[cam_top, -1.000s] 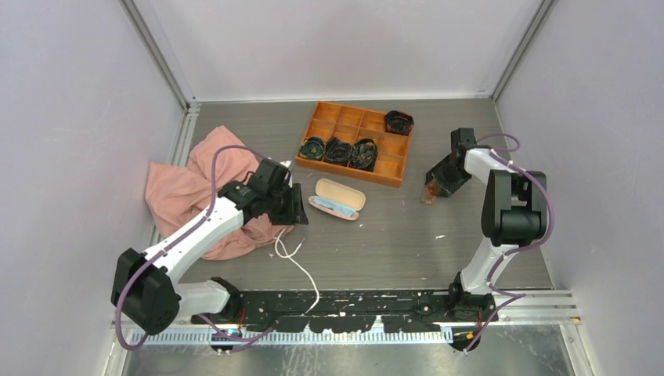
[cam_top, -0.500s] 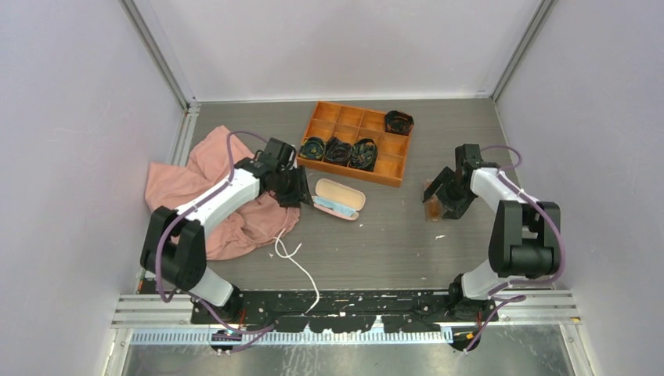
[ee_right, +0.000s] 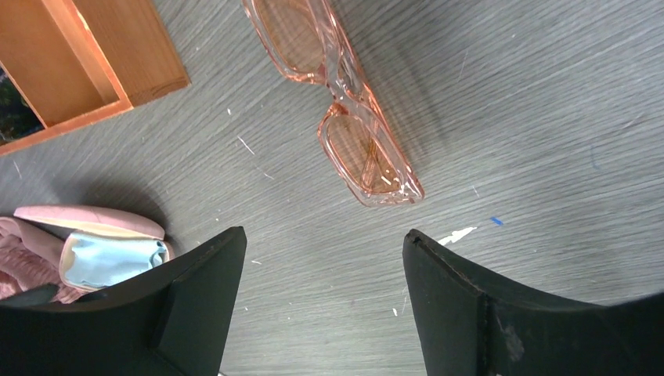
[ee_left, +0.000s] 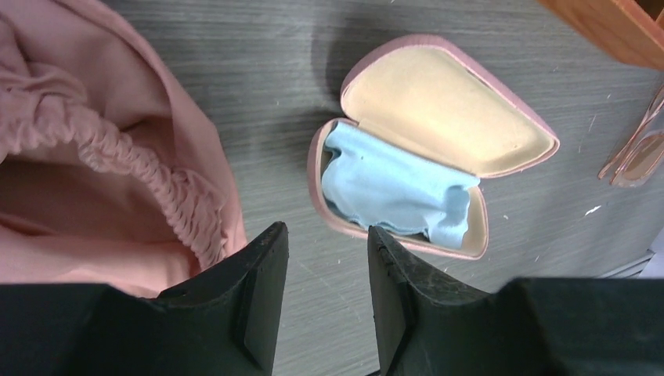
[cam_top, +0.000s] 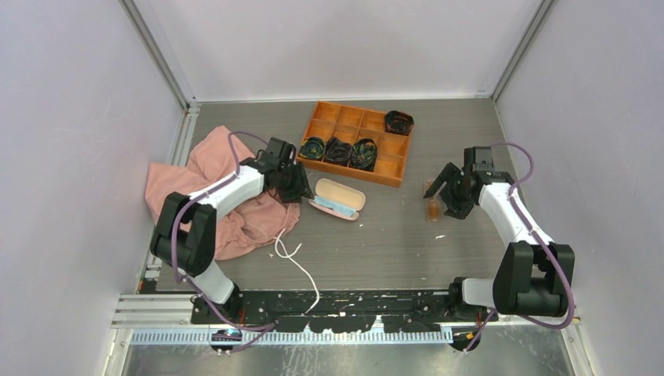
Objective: Organize the sunglasses
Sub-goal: Adjust the sunglasses case at the center of the board.
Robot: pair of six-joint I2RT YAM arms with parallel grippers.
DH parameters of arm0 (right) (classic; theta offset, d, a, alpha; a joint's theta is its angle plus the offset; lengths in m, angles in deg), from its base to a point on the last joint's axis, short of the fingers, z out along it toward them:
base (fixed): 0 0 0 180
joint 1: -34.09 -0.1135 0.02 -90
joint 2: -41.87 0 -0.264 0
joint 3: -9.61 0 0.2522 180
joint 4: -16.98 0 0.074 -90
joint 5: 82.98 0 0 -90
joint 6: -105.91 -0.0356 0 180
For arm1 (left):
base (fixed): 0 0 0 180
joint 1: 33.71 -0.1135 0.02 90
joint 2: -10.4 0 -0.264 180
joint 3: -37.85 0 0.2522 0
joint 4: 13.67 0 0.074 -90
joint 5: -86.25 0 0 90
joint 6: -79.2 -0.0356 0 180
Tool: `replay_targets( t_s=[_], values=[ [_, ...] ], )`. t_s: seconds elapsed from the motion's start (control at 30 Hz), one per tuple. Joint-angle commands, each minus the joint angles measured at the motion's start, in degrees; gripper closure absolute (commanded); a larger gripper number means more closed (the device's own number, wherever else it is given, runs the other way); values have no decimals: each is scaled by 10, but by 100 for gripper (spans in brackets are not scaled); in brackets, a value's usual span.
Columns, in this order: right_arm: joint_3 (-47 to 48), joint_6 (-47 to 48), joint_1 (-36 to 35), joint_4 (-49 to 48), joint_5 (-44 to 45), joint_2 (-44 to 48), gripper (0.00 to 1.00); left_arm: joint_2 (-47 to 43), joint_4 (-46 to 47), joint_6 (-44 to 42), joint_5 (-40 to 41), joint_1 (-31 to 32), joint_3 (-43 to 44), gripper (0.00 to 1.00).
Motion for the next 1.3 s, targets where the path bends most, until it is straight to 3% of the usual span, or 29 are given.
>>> replay_targets(
  t_s=[0.0,0.23,0.5,0.7,0.9,1.27],
  values=[
    [-13,11,-1,-25,-32,21,21,27,55,13,-11,-3,2,57],
    [28,46,-1,-5,26,-10,26,7,85,22,-35,-2,-52,60],
    [-27,64,-1,-120,16,26,29,-19,88,31,-71,27,-87,60],
    [-24,81,-1,-124,10,-2,29,-14,70,28,-87,81,-61,60],
    [15,119,-5,-94,59,-58,36,3,49,24,-93,127,-19,59],
    [42,171,-40,-131,72,-134,40,-48,-11,2,-74,132,7,58]
  ],
)
